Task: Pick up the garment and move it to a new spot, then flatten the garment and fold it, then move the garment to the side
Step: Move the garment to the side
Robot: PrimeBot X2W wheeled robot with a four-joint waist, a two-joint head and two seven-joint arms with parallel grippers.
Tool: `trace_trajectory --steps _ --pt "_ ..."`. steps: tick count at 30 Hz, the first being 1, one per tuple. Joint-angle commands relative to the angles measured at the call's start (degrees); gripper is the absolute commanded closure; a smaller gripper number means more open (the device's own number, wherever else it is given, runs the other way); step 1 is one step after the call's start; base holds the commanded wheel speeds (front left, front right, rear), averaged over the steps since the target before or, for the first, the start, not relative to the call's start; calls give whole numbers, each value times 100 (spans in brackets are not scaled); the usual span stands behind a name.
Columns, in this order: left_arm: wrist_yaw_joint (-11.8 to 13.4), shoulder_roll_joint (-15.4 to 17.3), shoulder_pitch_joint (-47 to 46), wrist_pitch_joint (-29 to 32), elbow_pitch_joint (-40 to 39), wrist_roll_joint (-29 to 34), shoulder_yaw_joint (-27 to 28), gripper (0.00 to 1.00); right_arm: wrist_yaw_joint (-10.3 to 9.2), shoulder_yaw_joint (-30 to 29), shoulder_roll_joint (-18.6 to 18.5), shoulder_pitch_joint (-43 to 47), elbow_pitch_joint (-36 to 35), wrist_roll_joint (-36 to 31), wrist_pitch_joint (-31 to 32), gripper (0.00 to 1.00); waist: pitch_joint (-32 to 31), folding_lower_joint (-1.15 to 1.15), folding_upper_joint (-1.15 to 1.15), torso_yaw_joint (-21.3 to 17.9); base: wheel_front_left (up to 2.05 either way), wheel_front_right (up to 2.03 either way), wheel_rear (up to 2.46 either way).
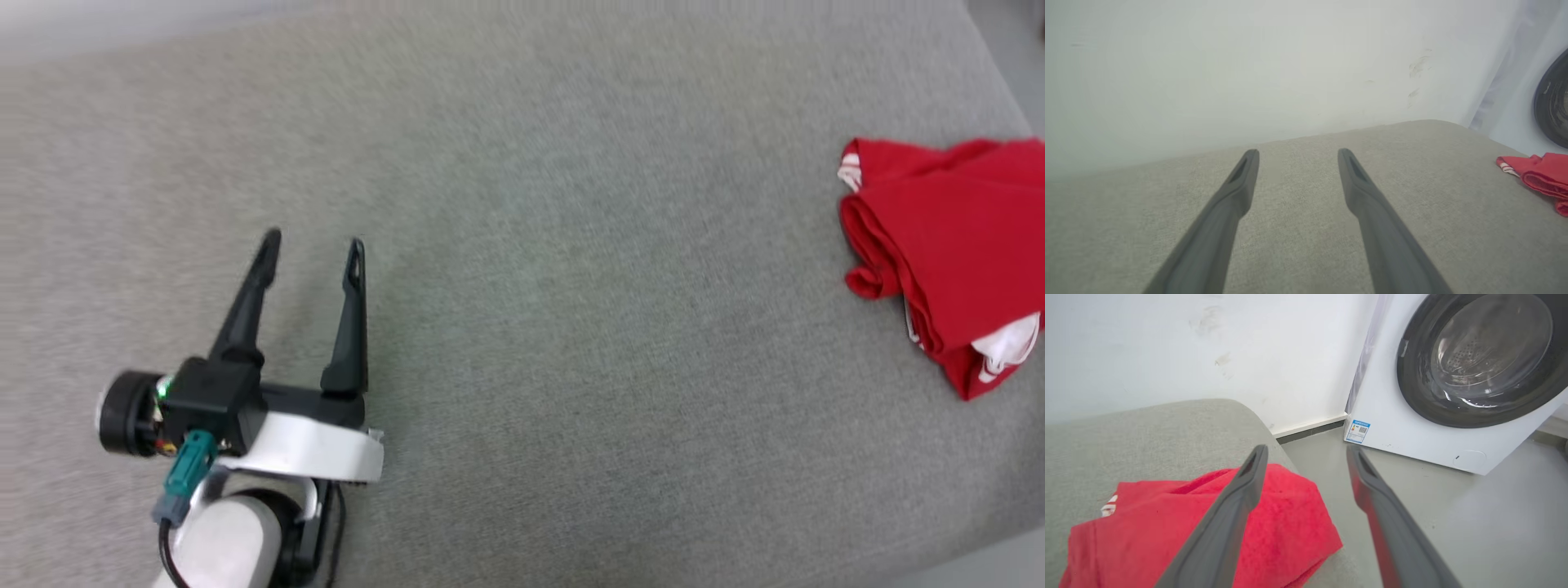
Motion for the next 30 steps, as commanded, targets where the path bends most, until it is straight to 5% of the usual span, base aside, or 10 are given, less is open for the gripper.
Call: trace_trajectory --steps 1,9,17,30 --pt "14 -59 100 -114 80 -47 21 0 -10 -111 173 257 -220 -77 -11 0 -385 1 0 282 0 0 0" --pt "44 -324 559 -485 666 -302 9 0 -10 -635 1353 1741 -1603 -552 -13 0 -1013 1 0 676 0 0 0" --pt "-79 -544 703 -629 1137 -432 1 0 -8 -321 2329 2608 -2624 -992 -2 0 -1474 1 0 1070 0 0 0" --pt "-122 -457 866 -673 1628 -326 323 0 -8 477 2757 3411 -4407 -1249 656 0 -1882 1 0 1622 0 0 0"
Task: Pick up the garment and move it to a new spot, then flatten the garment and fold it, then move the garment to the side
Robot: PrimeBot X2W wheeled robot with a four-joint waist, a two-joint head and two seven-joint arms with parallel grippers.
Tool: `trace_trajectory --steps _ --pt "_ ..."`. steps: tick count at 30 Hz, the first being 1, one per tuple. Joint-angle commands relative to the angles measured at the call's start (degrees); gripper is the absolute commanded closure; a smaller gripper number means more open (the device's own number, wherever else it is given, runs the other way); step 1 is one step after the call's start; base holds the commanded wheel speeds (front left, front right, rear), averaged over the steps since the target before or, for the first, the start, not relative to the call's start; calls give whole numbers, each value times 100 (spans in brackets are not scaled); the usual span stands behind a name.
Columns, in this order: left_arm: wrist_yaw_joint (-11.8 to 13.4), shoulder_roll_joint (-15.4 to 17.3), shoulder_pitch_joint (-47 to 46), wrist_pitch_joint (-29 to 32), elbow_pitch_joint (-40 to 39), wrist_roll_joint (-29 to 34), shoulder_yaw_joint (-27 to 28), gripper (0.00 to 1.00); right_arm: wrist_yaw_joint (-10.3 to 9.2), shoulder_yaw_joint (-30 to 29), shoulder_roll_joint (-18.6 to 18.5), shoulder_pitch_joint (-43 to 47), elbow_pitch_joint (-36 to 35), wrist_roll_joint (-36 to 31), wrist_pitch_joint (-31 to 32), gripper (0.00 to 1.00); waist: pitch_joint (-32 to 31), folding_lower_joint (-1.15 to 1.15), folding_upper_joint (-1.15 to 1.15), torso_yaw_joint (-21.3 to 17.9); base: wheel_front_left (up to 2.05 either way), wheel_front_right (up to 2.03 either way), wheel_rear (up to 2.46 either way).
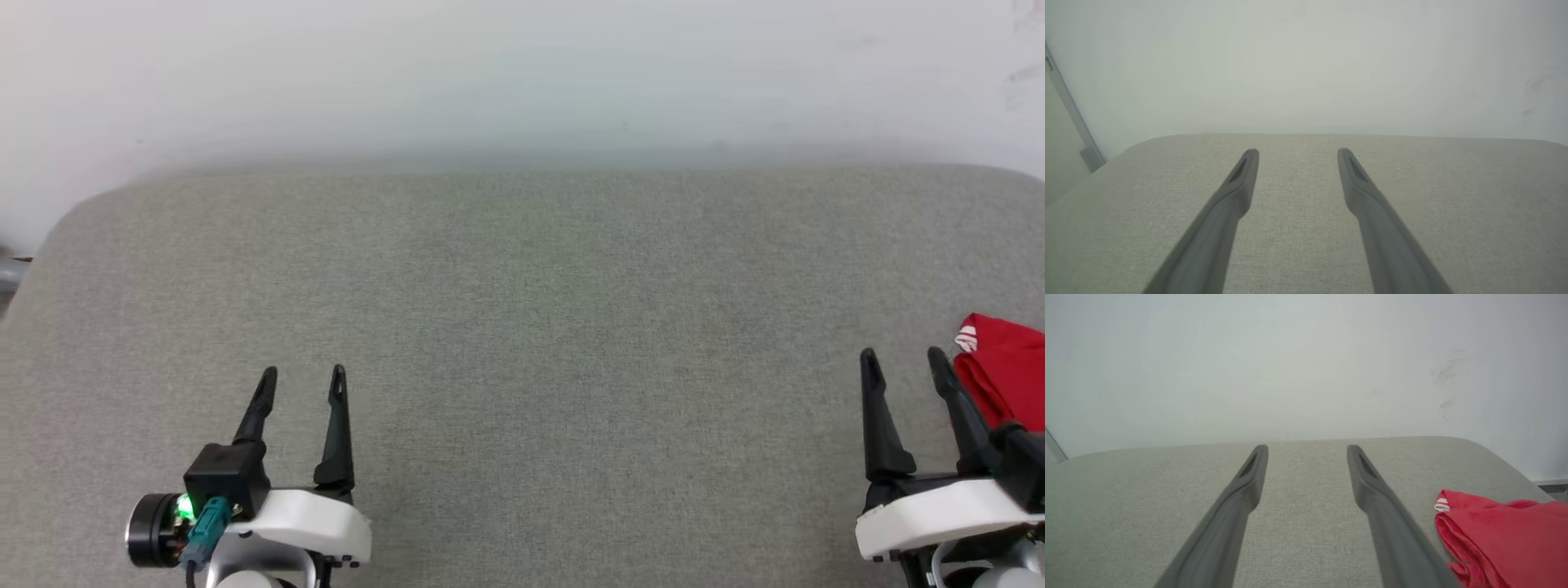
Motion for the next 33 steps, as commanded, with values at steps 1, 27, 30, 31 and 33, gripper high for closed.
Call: trace_trajectory --steps 1,27,30,31,33 --pt "-41 47 82 -34 36 47 58 0 -6 29 31 163 -168 -21 108 0 -73 0 0 52 0 0 0" --pt "-384 -205 764 -32 305 298 466 0 -6 140 38 1386 -1561 -39 990 0 -636 0 0 -44 0 0 0" --pt "-416 -238 767 -32 339 344 496 0 -6 160 39 1395 -1567 -35 997 0 -647 0 0 -44 0 0 0" --pt "-424 -250 767 -32 347 350 505 0 -6 160 39 1396 -1564 -33 995 0 -651 0 0 -42 0 0 0" --pt "-443 -270 764 -32 365 380 527 0 -6 168 39 1391 -1560 -34 994 0 -654 0 0 -39 0 0 0"
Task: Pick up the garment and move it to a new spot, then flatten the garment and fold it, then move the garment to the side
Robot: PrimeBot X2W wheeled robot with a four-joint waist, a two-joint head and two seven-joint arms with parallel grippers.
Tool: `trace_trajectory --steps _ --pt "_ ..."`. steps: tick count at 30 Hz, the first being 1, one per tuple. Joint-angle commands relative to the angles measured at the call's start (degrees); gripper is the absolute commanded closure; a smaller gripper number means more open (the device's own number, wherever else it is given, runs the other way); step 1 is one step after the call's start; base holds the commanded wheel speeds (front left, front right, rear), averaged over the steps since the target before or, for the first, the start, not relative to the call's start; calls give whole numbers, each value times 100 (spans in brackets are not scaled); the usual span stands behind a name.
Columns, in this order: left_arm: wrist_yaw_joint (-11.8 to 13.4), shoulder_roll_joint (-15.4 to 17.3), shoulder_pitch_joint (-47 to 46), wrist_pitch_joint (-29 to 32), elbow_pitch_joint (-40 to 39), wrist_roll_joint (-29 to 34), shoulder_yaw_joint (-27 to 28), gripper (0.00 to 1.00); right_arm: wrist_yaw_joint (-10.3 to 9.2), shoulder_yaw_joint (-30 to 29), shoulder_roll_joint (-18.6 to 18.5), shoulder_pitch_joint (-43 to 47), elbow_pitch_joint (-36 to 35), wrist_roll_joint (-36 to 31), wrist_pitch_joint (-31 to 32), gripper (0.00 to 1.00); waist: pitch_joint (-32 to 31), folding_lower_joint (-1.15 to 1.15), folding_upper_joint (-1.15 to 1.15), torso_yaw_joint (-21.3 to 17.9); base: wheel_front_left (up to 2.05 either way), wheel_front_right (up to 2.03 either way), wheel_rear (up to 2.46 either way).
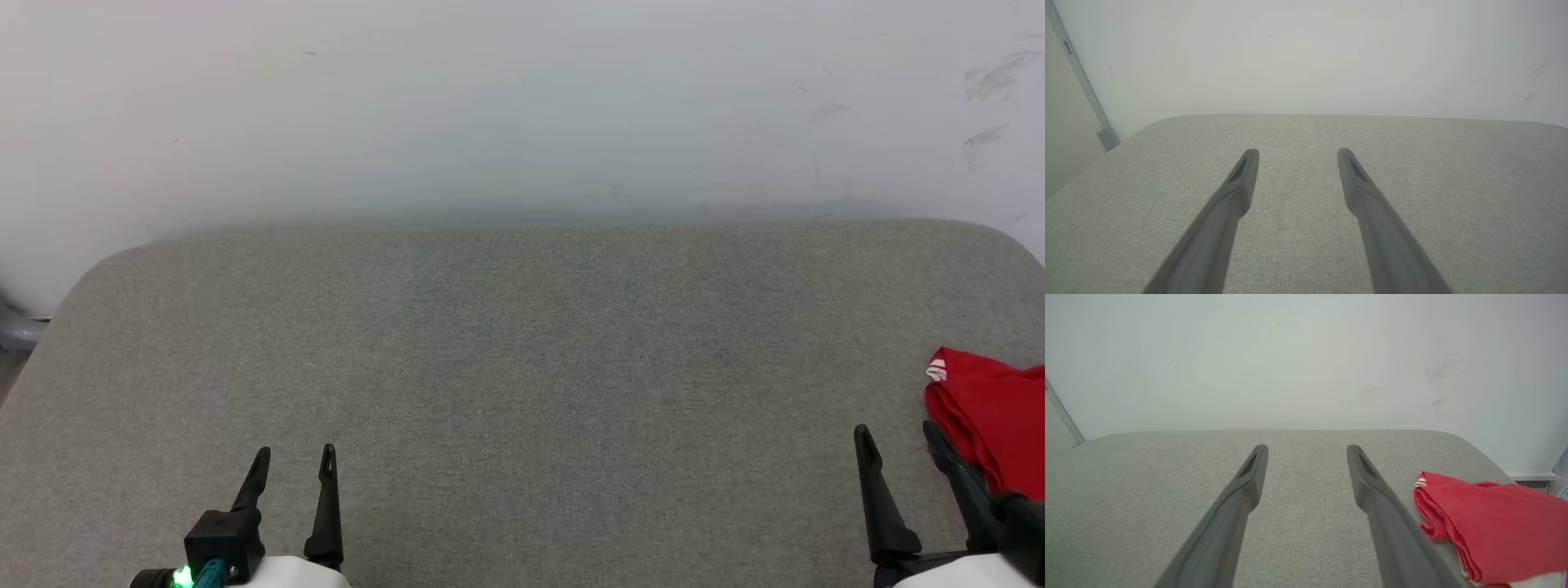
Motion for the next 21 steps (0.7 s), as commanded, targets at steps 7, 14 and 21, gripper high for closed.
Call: trace_trajectory --steps 7,14,21 --pt "-101 -67 -34 -24 74 97 58 0 -6 23 16 48 19 16 -5 0 -24 0 0 24 0 0 0" --pt "-169 -114 -59 -24 99 139 112 0 -6 42 16 59 -5 42 -18 0 -26 0 0 38 0 0 0" --pt "-224 -185 -21 155 272 -260 164 100 0 89 -11 -43 247 474 -1 100 -17 0 0 40 0 0 0"
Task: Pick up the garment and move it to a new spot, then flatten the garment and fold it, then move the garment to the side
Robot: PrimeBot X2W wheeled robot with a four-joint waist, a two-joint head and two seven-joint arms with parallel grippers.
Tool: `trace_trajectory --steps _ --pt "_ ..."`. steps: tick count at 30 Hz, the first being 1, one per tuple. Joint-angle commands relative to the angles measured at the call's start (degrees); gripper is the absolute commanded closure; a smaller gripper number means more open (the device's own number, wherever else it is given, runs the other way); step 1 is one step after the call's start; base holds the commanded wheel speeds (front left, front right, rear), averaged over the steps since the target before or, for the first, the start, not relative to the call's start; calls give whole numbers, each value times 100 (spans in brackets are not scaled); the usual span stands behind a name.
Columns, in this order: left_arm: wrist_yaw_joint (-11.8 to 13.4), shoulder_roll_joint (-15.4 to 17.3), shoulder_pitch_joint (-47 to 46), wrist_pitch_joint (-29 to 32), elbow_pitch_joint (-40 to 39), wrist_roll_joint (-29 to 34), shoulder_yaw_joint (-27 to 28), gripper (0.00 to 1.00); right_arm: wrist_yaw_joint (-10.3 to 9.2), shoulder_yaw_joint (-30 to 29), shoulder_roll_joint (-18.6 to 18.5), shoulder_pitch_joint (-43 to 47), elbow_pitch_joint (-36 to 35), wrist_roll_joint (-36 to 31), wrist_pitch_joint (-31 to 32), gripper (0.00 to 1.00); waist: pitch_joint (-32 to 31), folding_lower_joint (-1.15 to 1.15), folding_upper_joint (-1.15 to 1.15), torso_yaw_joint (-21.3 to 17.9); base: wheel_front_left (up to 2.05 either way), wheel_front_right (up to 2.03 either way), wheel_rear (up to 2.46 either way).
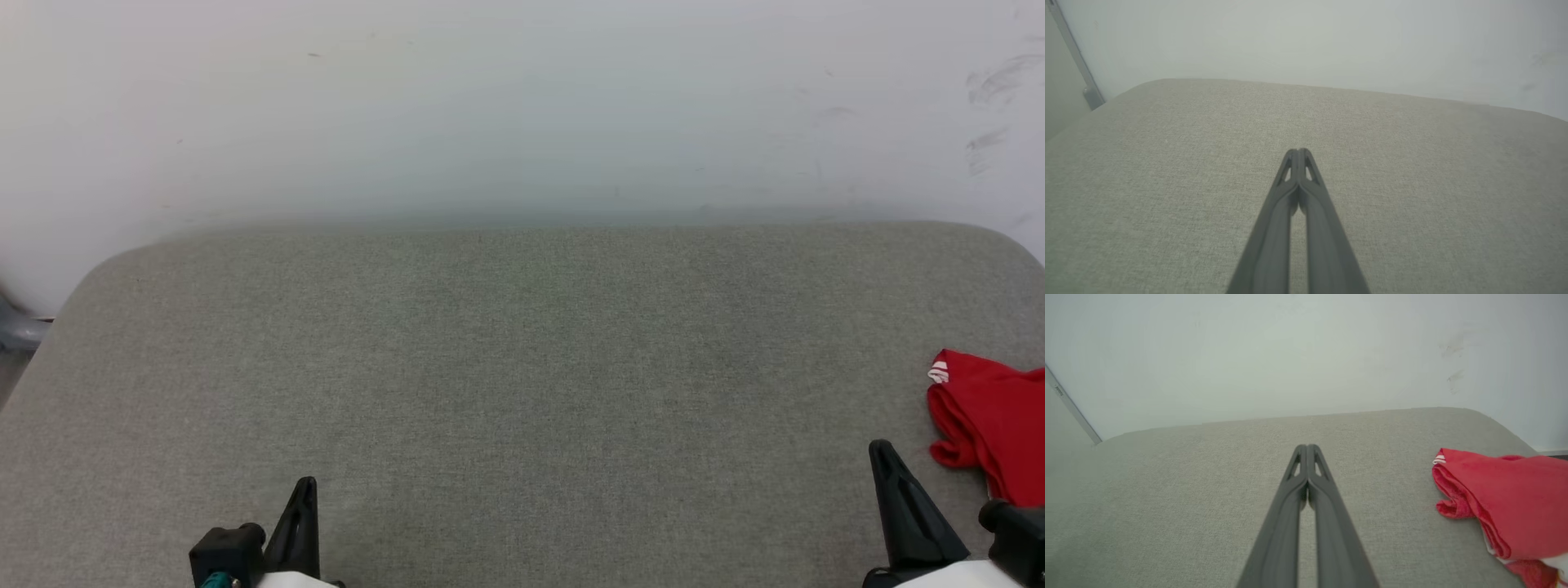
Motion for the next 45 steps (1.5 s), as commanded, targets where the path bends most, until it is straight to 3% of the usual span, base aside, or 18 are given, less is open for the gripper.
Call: trace_trajectory --steps 1,22,45 --pt "-35 -6 -150 53 -71 -223 93 100 0 13 -22 -94 -27 269 -16 100 4 0 0 0 0 0 0" --pt "-357 -192 -395 575 -39 -2211 458 100 -1 98 -132 -601 666 2524 15 100 63 0 0 6 0 0 0" --pt "-621 -348 -613 1019 10 -3845 777 100 -1 117 -173 -995 1215 4323 77 100 125 0 0 12 0 0 0"
